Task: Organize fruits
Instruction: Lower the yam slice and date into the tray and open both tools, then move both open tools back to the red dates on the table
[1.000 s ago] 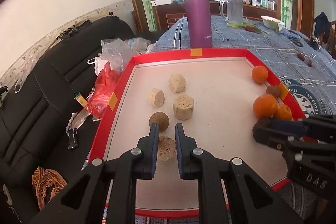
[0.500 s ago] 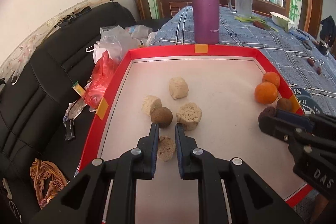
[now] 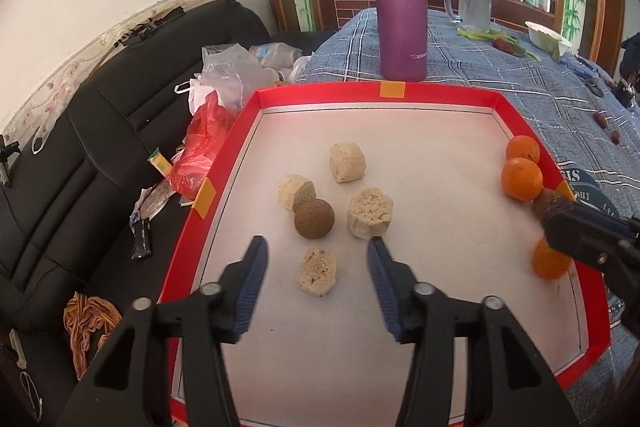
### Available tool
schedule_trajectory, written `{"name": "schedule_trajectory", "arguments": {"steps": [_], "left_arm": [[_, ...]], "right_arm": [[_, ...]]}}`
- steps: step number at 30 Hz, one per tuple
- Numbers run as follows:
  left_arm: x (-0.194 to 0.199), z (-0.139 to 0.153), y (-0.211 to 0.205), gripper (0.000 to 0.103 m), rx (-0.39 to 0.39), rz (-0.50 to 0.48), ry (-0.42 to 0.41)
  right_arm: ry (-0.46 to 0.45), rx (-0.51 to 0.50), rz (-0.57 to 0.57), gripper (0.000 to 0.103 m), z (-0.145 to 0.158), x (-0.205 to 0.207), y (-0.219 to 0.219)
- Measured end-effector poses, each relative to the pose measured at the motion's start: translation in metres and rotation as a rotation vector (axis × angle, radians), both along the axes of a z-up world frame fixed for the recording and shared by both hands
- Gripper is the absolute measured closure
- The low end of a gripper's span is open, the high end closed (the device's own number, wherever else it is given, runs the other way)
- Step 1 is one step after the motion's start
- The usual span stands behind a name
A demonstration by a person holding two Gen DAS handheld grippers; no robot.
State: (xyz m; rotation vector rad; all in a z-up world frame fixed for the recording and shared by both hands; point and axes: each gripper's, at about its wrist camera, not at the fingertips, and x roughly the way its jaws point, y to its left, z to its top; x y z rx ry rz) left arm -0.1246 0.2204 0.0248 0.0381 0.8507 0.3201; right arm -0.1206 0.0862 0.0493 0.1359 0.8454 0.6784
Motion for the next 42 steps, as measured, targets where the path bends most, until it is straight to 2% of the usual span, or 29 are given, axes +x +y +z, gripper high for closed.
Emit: {"name": "schedule_trajectory", "arguments": {"steps": [2,4,6,8,19,32,42], "left_arm": [[-0.001,0.002,-0.002,0.038,0.004,-0.004,-0.008],[-0.003,0.004,-0.008,0.026,0.019,-0.009,-0.014],[-0.005,0.006,-0.013,0.023,0.037,-0.015,-0.024],[-0.006,0.008,-0.019,0.023,0.051,-0.026,-0.025],[-0.002,0.015,-0.045,0.022,0.089,-0.07,-0.028],[0.003,0.023,-0.075,0.022,0.114,-0.113,-0.041],[0.004,0.024,-0.102,0.022,0.136,-0.171,-0.034]], "right_arm": [[0.001,0.013,-0.014,0.075,0.001,0.001,-0.01],[0.001,0.022,-0.033,0.075,0.003,0.001,-0.021],[0.002,0.033,-0.051,0.072,0.004,0.002,-0.029],[0.002,0.045,-0.074,0.064,0.004,0.002,-0.04],[-0.011,0.058,-0.2,0.056,0.005,0.007,-0.102],[0.001,0.087,-0.37,0.055,-0.001,0.009,-0.184],[0.011,0.108,-0.43,0.055,-0.004,0.01,-0.215]]}}
